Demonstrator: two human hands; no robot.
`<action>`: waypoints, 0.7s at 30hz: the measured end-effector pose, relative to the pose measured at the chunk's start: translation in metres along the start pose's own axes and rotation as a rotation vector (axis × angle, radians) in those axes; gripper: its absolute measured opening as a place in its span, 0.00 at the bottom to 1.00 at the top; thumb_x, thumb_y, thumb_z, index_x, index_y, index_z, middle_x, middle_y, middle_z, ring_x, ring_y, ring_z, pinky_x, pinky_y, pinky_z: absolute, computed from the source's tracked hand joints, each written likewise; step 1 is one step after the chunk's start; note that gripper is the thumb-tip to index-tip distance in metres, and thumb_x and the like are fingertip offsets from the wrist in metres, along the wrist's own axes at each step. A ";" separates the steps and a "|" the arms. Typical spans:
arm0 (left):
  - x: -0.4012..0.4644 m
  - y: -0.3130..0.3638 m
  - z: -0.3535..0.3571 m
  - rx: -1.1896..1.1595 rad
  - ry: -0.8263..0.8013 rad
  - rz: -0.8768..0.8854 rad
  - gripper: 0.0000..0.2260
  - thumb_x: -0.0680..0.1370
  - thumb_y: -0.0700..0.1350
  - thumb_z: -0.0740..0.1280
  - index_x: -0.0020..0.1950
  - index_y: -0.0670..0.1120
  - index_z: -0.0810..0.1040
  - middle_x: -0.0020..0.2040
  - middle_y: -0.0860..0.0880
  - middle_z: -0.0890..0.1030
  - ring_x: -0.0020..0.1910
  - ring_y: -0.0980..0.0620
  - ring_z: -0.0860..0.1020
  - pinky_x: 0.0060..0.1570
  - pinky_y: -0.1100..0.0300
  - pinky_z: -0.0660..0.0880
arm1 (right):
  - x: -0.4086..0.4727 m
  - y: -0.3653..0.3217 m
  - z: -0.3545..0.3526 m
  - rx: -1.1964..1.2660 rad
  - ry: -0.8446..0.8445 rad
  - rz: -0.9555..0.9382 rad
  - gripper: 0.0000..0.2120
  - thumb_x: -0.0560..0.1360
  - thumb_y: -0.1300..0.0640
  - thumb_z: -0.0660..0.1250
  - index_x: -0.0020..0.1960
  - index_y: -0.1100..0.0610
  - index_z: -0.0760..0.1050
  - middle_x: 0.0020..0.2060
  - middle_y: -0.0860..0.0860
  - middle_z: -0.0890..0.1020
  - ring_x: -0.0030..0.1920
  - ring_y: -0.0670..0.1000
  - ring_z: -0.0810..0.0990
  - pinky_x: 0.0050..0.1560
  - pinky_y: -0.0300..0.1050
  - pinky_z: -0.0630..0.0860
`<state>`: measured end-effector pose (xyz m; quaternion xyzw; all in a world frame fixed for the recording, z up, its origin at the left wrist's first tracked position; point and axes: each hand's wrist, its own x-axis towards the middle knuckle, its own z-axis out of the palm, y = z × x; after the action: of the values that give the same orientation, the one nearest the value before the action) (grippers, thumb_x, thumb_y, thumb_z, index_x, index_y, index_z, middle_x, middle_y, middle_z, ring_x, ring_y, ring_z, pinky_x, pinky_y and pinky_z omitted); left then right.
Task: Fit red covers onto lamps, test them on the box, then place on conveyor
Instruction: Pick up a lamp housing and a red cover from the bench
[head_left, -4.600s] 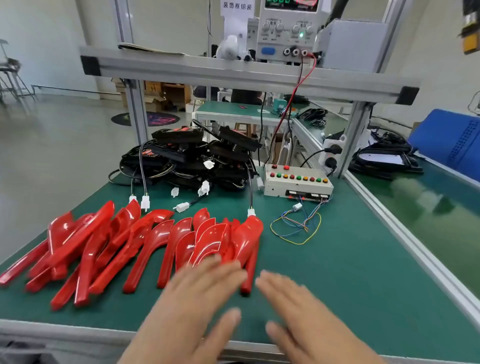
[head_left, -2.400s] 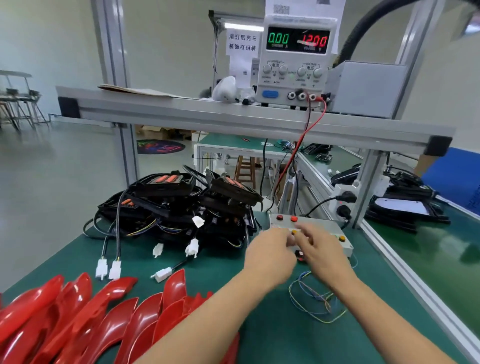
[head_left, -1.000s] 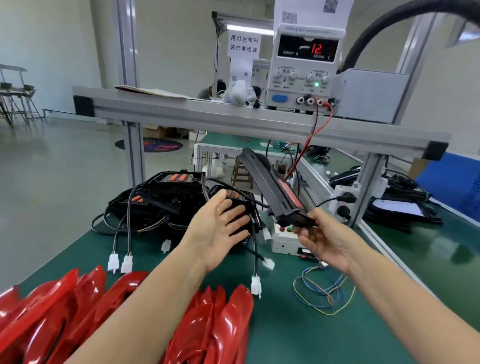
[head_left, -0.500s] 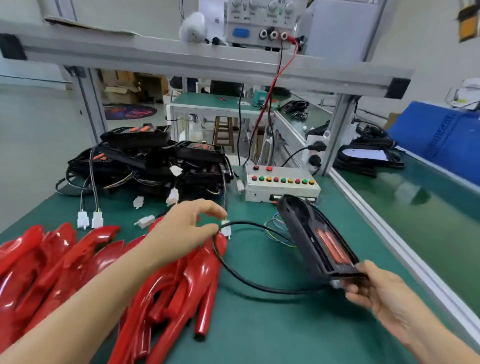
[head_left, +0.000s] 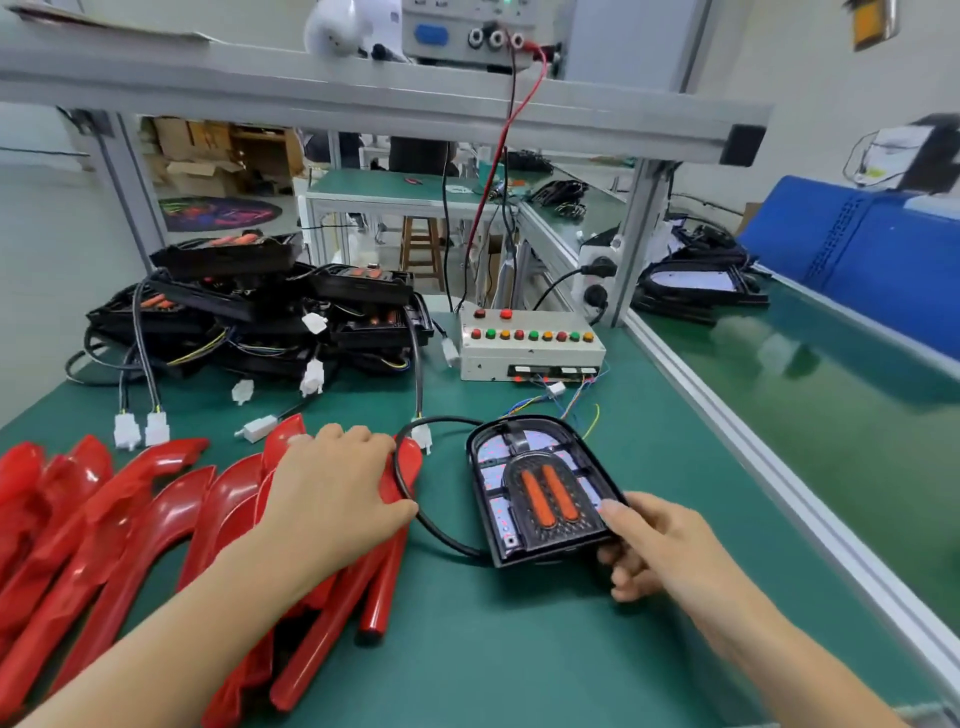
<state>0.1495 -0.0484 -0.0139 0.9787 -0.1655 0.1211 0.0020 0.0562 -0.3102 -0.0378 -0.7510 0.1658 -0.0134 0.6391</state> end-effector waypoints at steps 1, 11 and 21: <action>0.000 0.002 0.000 0.004 0.004 -0.004 0.21 0.71 0.64 0.62 0.59 0.54 0.72 0.54 0.54 0.78 0.56 0.50 0.74 0.53 0.57 0.69 | -0.001 0.000 0.000 0.003 -0.015 0.003 0.07 0.77 0.51 0.67 0.49 0.53 0.82 0.29 0.52 0.81 0.26 0.50 0.76 0.30 0.43 0.79; 0.007 -0.014 -0.026 -0.528 0.141 -0.134 0.20 0.71 0.52 0.73 0.61 0.49 0.78 0.48 0.49 0.82 0.49 0.48 0.79 0.50 0.56 0.72 | -0.010 0.002 -0.008 -0.215 -0.002 0.019 0.15 0.78 0.40 0.60 0.59 0.46 0.75 0.34 0.48 0.81 0.30 0.46 0.76 0.31 0.41 0.74; 0.052 0.028 -0.061 -1.527 0.221 -0.247 0.03 0.75 0.40 0.69 0.42 0.46 0.77 0.28 0.54 0.79 0.25 0.61 0.75 0.24 0.69 0.69 | -0.033 -0.042 0.022 -0.283 -0.003 -0.506 0.09 0.74 0.43 0.65 0.53 0.36 0.73 0.40 0.44 0.80 0.33 0.46 0.71 0.36 0.31 0.69</action>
<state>0.1740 -0.0888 0.0569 0.7001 -0.0916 0.0695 0.7048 0.0399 -0.2749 0.0052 -0.8502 -0.0275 -0.1478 0.5045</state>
